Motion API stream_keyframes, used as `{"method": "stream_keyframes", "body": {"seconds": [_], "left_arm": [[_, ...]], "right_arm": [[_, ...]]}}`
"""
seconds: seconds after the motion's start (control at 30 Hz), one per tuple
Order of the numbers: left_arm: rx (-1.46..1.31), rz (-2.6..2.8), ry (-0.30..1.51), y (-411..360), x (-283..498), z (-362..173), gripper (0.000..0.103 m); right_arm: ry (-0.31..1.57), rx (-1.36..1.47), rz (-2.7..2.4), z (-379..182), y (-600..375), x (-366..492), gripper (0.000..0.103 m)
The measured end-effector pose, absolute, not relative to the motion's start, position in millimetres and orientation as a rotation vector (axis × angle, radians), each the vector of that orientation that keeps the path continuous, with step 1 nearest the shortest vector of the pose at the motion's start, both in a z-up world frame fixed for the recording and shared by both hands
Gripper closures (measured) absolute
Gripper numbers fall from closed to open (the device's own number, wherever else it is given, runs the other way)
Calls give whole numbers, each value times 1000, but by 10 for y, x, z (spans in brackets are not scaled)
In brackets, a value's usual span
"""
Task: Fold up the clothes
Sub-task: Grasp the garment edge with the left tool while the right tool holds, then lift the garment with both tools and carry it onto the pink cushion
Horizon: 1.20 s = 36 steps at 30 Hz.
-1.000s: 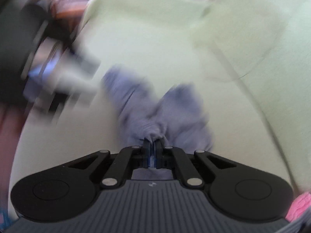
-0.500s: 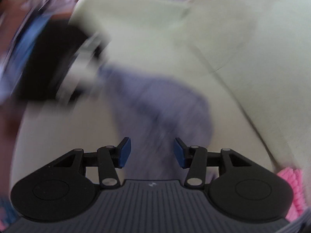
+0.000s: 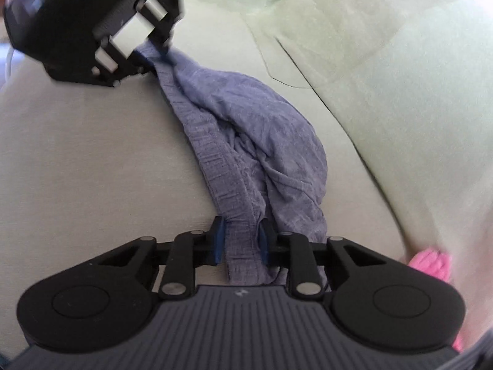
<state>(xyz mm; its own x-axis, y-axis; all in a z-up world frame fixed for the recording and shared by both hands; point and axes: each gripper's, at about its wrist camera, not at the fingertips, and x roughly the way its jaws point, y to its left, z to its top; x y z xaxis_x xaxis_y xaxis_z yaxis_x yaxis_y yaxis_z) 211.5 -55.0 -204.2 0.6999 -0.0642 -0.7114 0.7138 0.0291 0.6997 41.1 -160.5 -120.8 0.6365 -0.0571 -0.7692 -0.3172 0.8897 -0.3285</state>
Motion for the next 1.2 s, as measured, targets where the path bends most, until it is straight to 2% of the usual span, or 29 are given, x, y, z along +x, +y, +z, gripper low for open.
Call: {"method": "stream_keyframes", "body": {"seconds": [0.23, 0.47, 0.63, 0.83, 0.97, 1.07, 1.2], "left_arm": [[1259, -677, 511, -563, 1987, -1018, 98], [1149, -599, 502, -708, 2250, -105, 97], [1067, -545, 506, -750, 2431, 612, 96], [956, -456, 532, -769, 2748, 1380, 95], [930, -411, 507, -720, 2760, 1694, 95], [970, -418, 444, -733, 2452, 1861, 95], [1045, -527, 358, -1087, 2038, 1692, 95]], "right_arm": [[807, -200, 142, -300, -2078, 225, 93], [757, -316, 159, 513, -2389, 623, 94], [716, -353, 180, 1289, -2524, 1102, 94], [735, -174, 233, 2122, -2726, 1343, 94], [731, 8, 256, 2425, -2865, 1258, 94], [714, 124, 254, 2508, -2950, 1045, 94], [624, 426, 153, 2409, -3132, 135, 94]]}}
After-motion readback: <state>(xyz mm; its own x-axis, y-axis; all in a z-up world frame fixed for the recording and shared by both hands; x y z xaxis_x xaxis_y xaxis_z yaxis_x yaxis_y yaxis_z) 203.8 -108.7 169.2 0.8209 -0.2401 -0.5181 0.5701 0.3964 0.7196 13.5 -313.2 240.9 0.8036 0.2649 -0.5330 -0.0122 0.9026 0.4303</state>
